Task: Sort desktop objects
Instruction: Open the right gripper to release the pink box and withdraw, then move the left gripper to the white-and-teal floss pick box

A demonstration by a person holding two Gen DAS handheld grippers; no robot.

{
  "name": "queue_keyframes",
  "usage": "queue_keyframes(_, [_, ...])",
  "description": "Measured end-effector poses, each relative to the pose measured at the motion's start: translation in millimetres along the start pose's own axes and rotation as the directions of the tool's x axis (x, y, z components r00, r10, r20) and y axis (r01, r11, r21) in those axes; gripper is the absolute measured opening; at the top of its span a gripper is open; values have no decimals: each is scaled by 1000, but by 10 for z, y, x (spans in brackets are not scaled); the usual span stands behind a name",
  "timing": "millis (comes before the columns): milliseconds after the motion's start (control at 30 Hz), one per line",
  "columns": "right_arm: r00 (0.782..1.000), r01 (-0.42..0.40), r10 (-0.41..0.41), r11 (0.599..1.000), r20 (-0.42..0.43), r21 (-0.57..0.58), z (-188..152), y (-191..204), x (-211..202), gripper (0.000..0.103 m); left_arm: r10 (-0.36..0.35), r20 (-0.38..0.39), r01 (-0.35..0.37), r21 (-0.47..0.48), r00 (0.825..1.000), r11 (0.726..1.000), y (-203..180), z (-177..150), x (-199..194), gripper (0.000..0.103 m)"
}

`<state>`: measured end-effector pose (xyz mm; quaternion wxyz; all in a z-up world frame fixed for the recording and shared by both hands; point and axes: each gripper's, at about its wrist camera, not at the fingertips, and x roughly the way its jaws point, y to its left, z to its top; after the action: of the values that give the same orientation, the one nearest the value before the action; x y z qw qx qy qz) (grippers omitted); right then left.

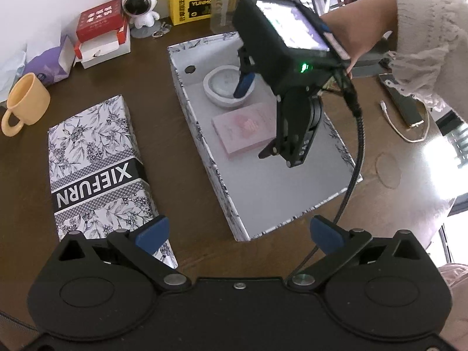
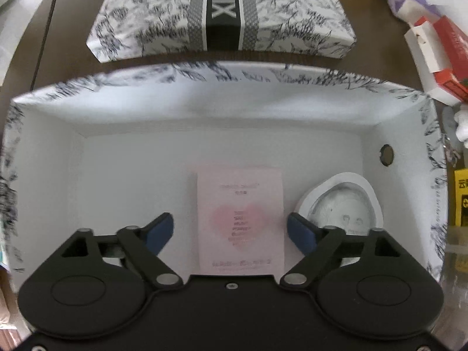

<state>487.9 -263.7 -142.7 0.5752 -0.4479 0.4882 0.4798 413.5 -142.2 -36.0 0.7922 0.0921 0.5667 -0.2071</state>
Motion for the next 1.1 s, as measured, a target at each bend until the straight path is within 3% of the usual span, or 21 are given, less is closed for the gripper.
queue_keyframes(267, [988,67,-89,983,124,171,107,-53,-557,99,-10,35,8,63,999,998,-72,-203,-202,103])
queue_keyframes(400, [963,106,-172,949,209,296,248,-40,-636,100,-10,52,6,80,999,997,-40,-324,-328,103])
queue_keyframes(600, [901,172,-337,856,274,488,222,180,-962,101,-41,81,30,136,996,990,5,-547,-526,103])
queue_keyframes(800, [837,196,-469,738,282,645,60,685,-1234,101,-75,101,56,179,992,982,24,-724,-632,103])
queue_keyframes(933, [806,188,-523,669,276,719,-46,1053,-1354,102,-96,108,74,190,990,979,-5,-791,-660,103])
queue_keyframes(1100, [785,161,-564,585,256,795,-215,1443,-1479,102,-97,111,71,215,989,974,-110,-880,-628,103])
